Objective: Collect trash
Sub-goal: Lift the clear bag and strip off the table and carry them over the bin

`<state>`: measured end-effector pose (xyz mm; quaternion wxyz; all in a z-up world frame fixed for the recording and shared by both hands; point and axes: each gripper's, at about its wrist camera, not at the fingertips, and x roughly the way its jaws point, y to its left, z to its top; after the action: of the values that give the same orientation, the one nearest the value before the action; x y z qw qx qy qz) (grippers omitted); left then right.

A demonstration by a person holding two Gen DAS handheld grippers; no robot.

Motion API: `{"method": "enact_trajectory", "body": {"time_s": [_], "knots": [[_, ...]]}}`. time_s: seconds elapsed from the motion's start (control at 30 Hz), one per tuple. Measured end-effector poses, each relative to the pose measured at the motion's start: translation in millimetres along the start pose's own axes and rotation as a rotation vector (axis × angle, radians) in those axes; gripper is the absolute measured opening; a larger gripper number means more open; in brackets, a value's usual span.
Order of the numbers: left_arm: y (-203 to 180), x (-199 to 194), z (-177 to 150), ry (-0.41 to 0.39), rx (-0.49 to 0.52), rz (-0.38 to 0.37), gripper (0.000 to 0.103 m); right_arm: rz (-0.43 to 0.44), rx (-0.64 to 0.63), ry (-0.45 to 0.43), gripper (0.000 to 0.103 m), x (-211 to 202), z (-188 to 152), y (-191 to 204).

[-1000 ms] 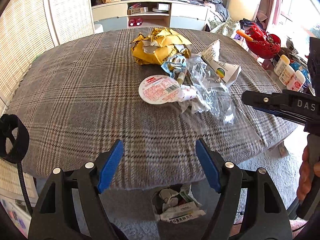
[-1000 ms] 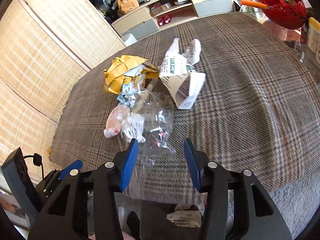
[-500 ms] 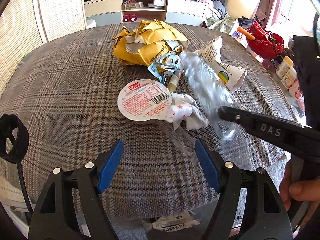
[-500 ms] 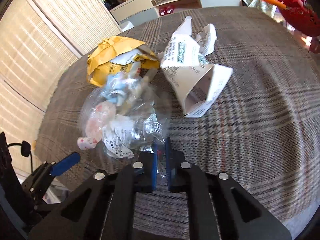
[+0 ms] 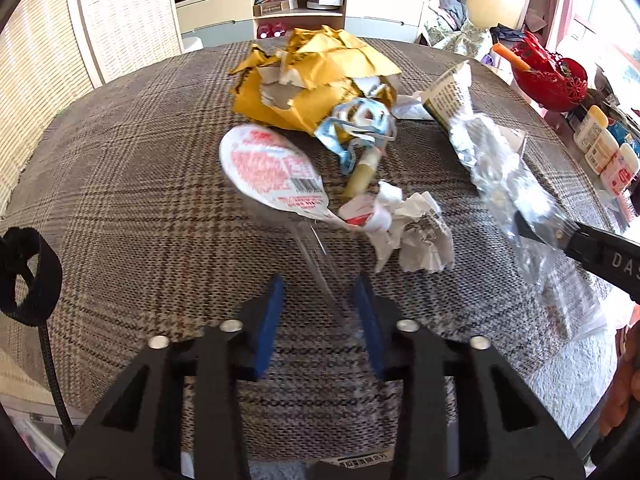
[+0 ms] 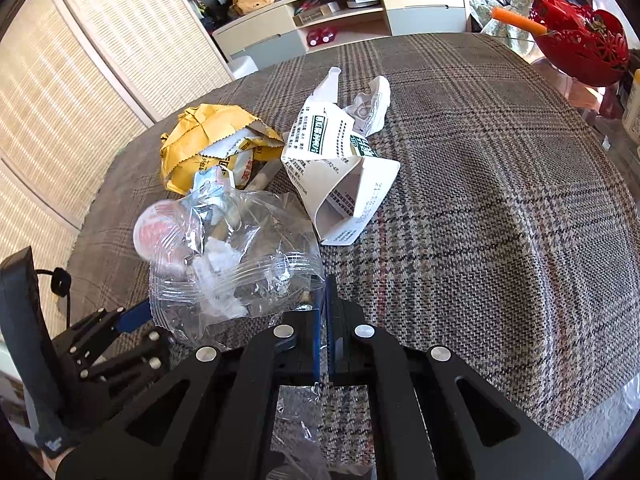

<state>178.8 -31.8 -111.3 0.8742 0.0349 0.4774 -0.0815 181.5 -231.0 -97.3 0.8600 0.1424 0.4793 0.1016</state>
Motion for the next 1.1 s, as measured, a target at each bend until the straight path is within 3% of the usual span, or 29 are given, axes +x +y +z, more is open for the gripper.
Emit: {"method": "enact_trajectory", "body": {"time_s": [0.07,0.23,0.67,1.1], "knots": [[8.1,-1.1,-1.1,0.003,-0.011,-0.003,0.015,0.003,0.0,0.002,0.004,-2.8,-3.3,-0.7],[12.1,-5.8,-11.2,-0.009,0.023,-0.004,0.015,0.021,0.011,0.016,0.004,-4.3,-15.1,-1.8],[16.8,-9.3,-17.2,-0.021,0.004,-0.025,0.014,0.037,0.039,0.017,0.004,-22.4,-48.9,-7.8],[14.3,-43.4,-72.8,-0.025,-0.01,-0.075,0.007,0.051,0.053,0.027,0.003,-36.8,-93.8,-5.0]]}}
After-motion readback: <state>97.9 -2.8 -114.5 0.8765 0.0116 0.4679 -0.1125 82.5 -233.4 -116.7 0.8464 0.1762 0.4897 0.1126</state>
